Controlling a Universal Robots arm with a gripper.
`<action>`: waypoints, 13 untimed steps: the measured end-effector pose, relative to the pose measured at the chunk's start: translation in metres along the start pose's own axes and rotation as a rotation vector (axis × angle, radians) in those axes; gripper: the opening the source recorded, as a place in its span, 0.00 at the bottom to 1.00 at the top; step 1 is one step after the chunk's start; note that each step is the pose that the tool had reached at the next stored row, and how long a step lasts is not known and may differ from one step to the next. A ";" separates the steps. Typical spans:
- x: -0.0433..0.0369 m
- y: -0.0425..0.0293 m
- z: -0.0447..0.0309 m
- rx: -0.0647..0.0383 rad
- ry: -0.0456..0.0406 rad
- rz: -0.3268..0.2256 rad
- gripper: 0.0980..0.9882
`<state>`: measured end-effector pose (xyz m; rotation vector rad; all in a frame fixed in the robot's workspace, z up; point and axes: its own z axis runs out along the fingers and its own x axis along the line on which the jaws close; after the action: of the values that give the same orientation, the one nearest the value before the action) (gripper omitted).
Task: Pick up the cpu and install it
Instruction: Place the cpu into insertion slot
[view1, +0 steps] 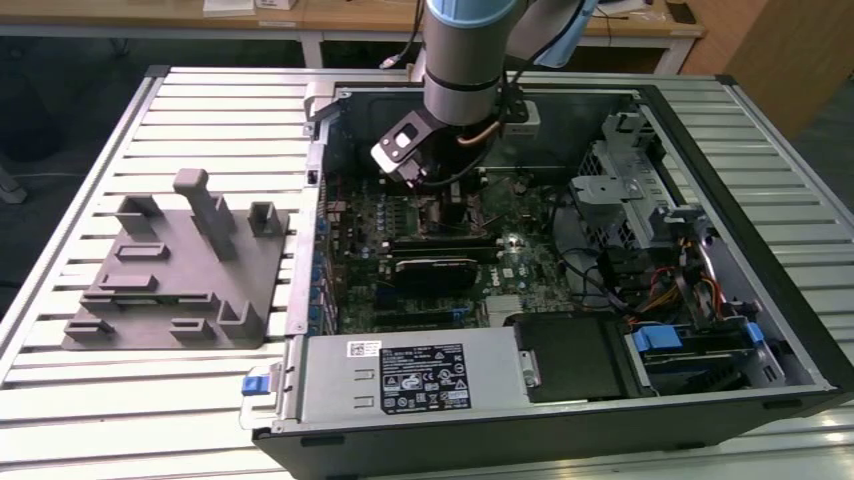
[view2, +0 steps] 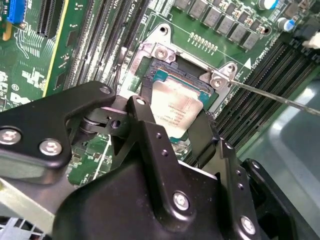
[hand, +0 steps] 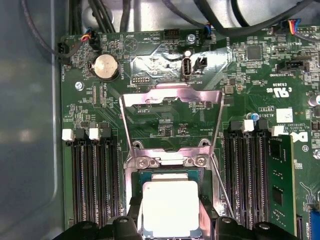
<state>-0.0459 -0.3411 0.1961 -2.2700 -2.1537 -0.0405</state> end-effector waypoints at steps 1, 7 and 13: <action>0.0000 0.0000 0.0000 0.000 0.0000 0.003 0.50; -0.0010 -0.0003 0.0000 0.000 -0.0004 0.006 0.50; -0.0032 -0.0002 0.0006 0.000 0.0011 0.006 0.50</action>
<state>-0.0462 -0.3443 0.1954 -2.2756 -2.1466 -0.0418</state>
